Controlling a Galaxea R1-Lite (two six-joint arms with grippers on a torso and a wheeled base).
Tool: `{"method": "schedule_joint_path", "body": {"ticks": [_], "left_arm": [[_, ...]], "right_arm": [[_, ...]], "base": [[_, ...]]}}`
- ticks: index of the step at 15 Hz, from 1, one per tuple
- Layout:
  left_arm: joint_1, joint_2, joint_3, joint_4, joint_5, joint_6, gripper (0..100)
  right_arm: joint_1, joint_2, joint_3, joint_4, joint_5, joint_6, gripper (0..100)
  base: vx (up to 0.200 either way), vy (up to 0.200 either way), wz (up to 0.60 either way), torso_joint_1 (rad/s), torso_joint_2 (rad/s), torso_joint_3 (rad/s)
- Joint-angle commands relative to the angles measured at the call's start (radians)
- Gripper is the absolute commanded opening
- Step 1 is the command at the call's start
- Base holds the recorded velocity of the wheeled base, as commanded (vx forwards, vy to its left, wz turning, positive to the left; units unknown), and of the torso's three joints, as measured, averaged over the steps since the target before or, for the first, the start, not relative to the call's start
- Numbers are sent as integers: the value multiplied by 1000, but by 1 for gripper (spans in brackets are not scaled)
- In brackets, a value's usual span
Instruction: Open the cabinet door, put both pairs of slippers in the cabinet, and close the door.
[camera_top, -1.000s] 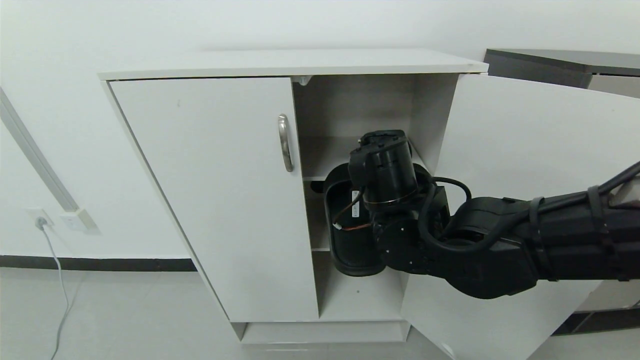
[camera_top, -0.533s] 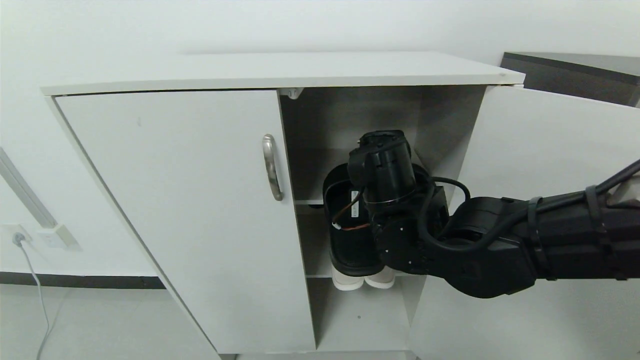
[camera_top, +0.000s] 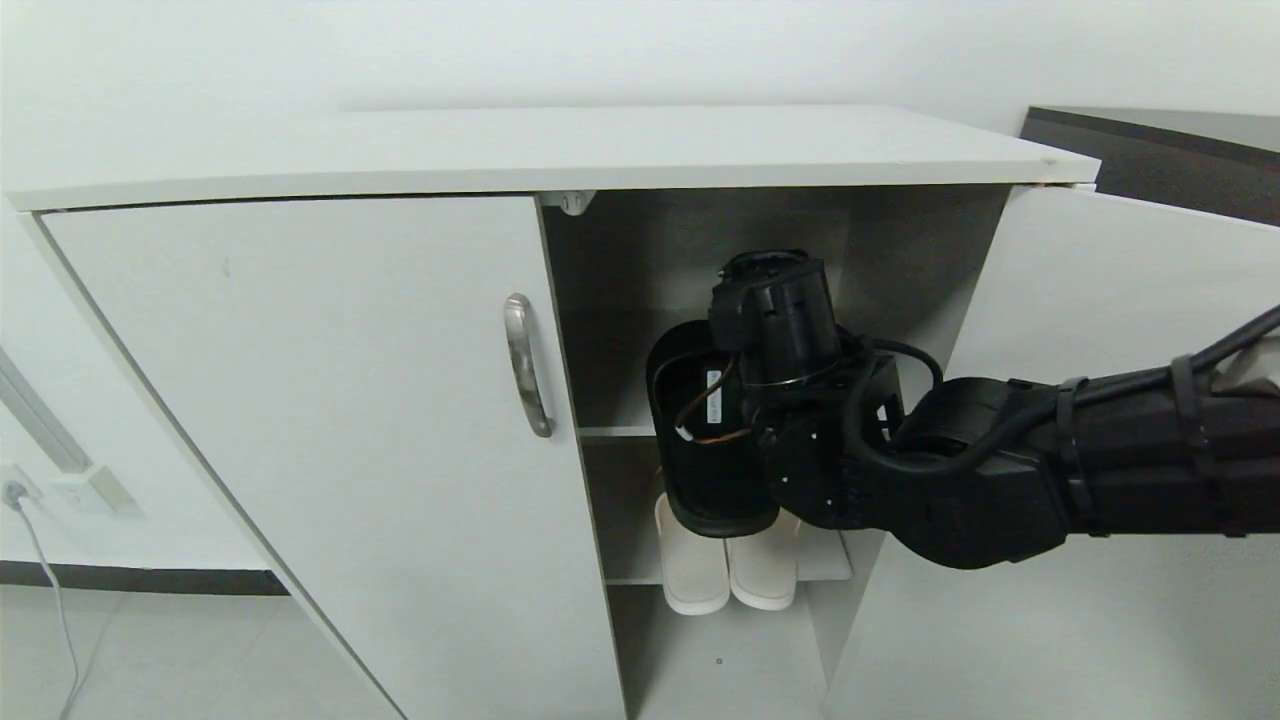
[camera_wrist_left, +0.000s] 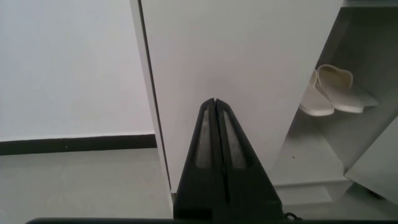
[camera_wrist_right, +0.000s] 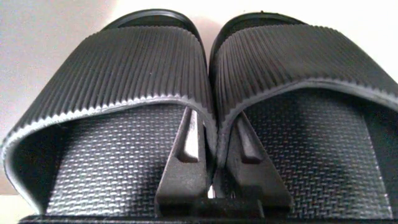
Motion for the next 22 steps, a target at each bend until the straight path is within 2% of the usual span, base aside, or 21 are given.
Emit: {"method": "schedule_joint_path", "body": {"ticks": [1,7,10,13,22], "left_arm": [[1,0,0,0,0,0,0],[1,0,0,0,0,0,0],[1,0,0,0,0,0,0],[1,0,0,0,0,0,0],[1,0,0,0,0,0,0]], "right_arm": [[-19,27,-48,10,12,0,0],[-68,141,-247,113,40,0,0],[-78,205,-419,198,40,0,0],[-102,248,-520,230,40,0,0],[-133,294,-530,242,78,1,0]], "base": [[0,0,0,0,0,0],[0,0,0,0,0,0],[0,0,0,0,0,0],[0,0,0,0,0,0],[0,0,0,0,0,0]]}}
